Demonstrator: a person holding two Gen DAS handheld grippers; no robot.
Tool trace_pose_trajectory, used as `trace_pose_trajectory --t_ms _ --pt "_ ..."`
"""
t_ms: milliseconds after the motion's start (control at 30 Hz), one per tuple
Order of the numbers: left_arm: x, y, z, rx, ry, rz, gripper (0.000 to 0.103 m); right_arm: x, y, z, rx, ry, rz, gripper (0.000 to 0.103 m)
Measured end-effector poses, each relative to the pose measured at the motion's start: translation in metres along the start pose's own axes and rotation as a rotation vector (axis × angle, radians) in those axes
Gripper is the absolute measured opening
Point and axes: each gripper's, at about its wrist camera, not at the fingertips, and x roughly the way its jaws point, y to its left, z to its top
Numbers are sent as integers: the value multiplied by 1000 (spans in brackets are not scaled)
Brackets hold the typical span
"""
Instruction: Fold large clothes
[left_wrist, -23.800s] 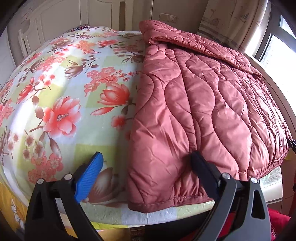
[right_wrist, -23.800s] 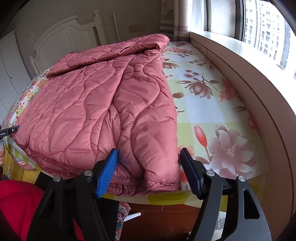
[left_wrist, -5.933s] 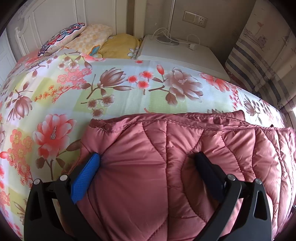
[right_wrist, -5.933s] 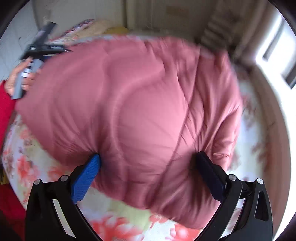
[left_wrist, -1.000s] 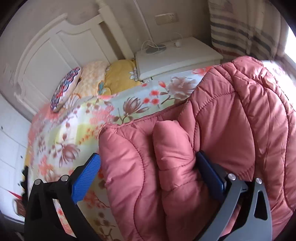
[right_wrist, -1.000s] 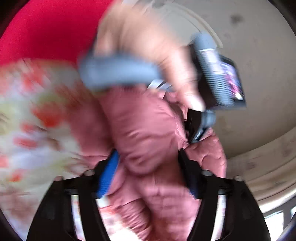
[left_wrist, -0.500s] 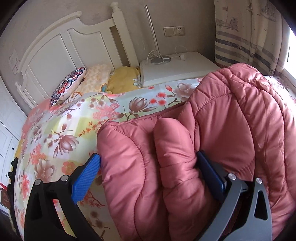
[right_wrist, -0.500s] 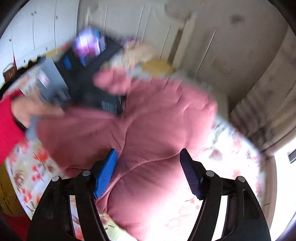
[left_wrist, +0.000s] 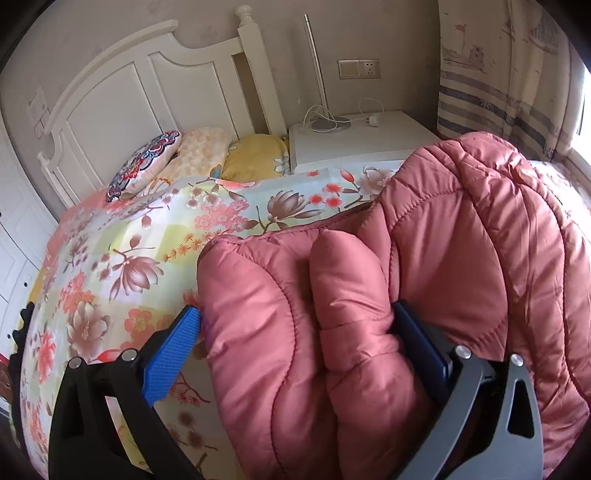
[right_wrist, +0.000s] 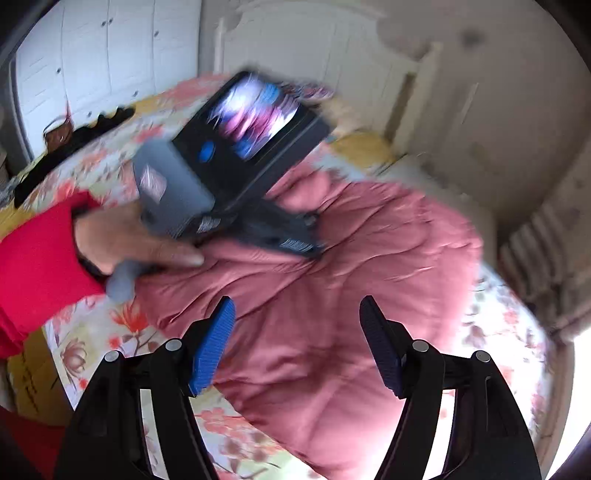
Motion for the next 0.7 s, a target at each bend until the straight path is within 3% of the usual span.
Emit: trace_pose_trajectory --t_ms 67,200,267,400,567,700 --pt "-8 9 2 -34 -4 -11 101 24 -1 -4 20 16 1 73" --pt "-58 29 1 -122 -40 42 101 22 -2 -5 24 4 -6 73" --pt "-91 34 -13 -181 -45 95 101 22 -6 -8 39 -12 9 74" --pt "-133 25 -54 -249 -55 83 101 20 -1 -14 42 -44 -7 74" --pt "-115 -11 -58 -118 -13 114 101 17 0 -15 41 -52 -11 74" --pt "-85 -19 -63 -92 58 150 101 11 -3 -20 38 -66 -18 74"
